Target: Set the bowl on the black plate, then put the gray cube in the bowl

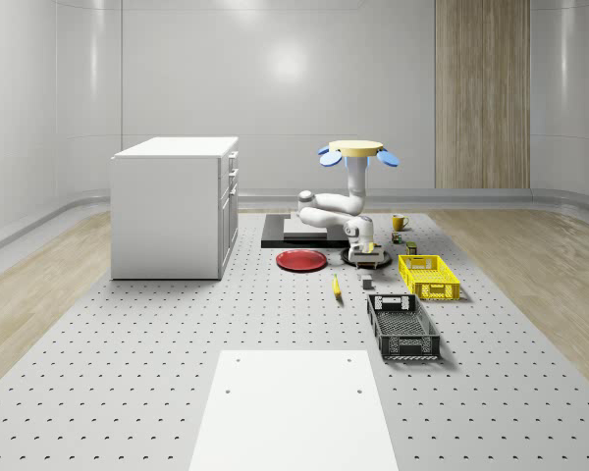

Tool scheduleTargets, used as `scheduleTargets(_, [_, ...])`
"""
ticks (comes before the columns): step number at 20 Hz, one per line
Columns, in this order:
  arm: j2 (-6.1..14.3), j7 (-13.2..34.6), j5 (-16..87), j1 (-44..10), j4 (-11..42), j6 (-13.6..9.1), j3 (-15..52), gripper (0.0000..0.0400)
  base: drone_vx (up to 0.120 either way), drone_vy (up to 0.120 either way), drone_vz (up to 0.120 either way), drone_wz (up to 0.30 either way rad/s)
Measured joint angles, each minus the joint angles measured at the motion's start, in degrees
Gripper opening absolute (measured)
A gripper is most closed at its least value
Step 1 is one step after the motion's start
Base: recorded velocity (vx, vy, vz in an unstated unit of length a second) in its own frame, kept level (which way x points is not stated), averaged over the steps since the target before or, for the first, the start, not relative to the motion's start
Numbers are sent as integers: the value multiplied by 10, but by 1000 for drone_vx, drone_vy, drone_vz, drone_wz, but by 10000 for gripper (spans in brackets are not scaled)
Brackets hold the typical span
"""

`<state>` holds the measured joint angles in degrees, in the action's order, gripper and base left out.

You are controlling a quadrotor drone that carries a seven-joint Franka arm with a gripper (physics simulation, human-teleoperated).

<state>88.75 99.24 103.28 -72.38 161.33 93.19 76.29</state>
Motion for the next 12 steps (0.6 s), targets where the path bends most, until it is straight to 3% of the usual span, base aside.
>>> scheduleTargets(10, [2, 0, -1, 0, 0, 2, 0, 400, 120, 0, 0, 0])
scheduleTargets(12, [2, 0, -1, -1, 0, 2, 0, 400, 120, -100, 0, 0])
